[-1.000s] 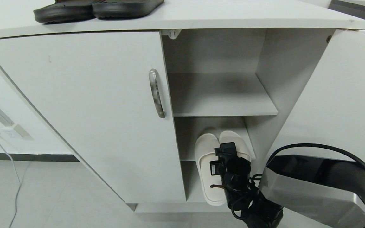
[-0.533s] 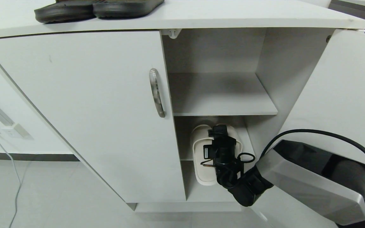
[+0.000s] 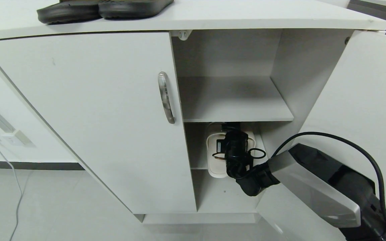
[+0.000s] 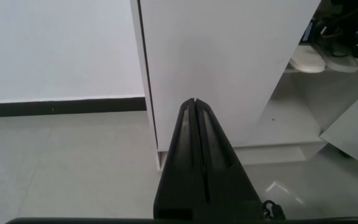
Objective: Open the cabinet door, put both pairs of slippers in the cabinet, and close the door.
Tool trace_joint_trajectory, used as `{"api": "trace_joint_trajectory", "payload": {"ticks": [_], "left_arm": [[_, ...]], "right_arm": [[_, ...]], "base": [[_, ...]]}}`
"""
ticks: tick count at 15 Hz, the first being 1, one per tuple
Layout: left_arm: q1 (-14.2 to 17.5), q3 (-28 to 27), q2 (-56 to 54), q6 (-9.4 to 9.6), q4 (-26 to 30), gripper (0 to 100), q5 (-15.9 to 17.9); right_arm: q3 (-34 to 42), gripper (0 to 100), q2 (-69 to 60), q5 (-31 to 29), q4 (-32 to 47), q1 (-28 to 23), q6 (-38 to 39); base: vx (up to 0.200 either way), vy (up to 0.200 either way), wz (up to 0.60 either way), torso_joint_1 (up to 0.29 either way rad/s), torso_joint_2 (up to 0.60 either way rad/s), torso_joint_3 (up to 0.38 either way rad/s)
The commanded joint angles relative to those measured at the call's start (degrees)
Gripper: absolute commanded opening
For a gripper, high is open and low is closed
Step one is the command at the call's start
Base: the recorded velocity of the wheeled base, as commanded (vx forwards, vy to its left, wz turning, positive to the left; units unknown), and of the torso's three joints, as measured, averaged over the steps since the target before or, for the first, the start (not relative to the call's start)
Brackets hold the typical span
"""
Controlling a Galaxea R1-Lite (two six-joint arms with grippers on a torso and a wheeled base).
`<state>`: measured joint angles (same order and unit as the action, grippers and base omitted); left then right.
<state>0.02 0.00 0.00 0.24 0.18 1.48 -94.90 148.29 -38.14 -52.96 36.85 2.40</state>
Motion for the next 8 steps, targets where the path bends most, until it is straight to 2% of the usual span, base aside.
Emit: {"api": "trace_joint_trajectory", "payload": {"ticks": [1,8], "left_arm": [[-0.02,0.00,0.00,0.02,-0.01,0,0.02],[0.06,0.00,0.00,0.02,-0.01,0,0.02]], "right_arm": [[-1.95,0,2.45,0.00,-0.13,-0.64,-0.38],[-2.83,0,3.59,0.00,-0.22,-0.90,-1.43]], "base": [[0.000,0.000,0.00,0.000,0.00,0.000],[0.000,0.000,0.00,0.000,0.00,0.000]]}}
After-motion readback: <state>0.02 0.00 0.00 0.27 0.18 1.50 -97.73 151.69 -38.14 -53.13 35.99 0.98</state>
